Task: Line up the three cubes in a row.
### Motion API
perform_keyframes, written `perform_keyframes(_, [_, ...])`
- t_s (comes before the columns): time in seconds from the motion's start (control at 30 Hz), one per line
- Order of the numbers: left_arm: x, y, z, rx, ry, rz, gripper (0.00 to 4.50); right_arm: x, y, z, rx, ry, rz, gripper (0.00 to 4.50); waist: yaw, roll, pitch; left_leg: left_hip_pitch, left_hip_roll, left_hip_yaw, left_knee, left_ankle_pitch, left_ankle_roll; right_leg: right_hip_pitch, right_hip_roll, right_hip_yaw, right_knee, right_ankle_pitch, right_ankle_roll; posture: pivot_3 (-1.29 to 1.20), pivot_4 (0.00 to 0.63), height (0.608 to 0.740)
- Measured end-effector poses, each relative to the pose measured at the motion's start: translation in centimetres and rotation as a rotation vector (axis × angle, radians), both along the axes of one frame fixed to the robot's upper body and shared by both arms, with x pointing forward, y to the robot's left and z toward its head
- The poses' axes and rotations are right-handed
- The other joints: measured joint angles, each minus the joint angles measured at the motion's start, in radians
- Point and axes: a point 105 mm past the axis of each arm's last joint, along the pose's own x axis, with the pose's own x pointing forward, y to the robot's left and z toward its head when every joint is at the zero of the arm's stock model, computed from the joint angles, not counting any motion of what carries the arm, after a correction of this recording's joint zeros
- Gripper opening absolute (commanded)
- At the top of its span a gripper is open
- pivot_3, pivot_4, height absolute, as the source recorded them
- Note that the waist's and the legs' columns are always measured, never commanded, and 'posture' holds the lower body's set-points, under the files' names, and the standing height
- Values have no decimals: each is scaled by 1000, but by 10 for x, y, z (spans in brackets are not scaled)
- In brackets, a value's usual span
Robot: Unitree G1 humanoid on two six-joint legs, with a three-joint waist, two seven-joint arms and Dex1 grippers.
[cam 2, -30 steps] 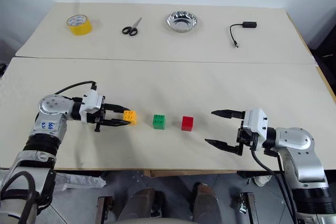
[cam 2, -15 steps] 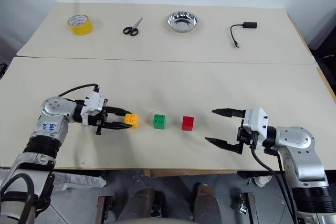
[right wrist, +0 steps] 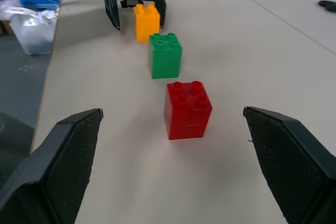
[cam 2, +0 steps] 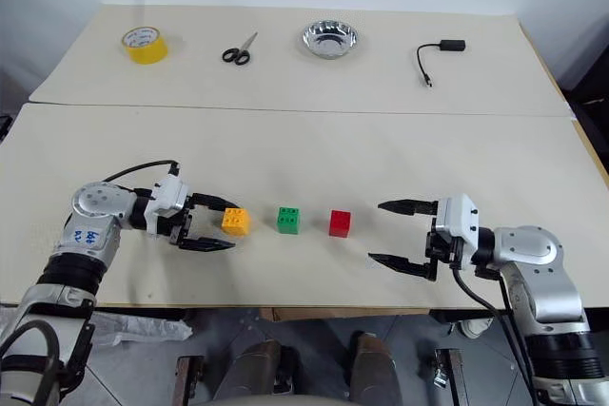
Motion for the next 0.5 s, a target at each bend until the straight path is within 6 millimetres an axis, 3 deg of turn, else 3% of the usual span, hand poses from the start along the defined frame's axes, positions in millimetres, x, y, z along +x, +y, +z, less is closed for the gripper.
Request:
perform_keyframes(0.13, [-18,23,15,-40,-30,68,4458,6,-2,6,-5,-14,22,4500,-6,0,0,0,1,0,-1,0,0,-1,0,0,0,0,0,0,150,740])
perform_keyframes(0.27, [-41,60,39,-65,-97,236,4458,15,-25,21,-68,-46,-2,4500,-21,2,2,0,1,-2,-1,0,0,0,-2,0,-1,0,0,0,150,740])
perform_keyframes(0.37, [-46,63,53,-64,-166,285,4458,18,-22,33,-79,-74,33,4500,-9,3,2,1,0,-3,1,0,0,2,-3,-1,0,0,0,0,150,740])
perform_keyframes(0.5, [-50,71,54,-53,-169,331,4458,19,-23,35,-85,-61,43,4500,1,3,2,0,0,-3,0,0,0,2,-3,-1,-1,0,0,0,150,740])
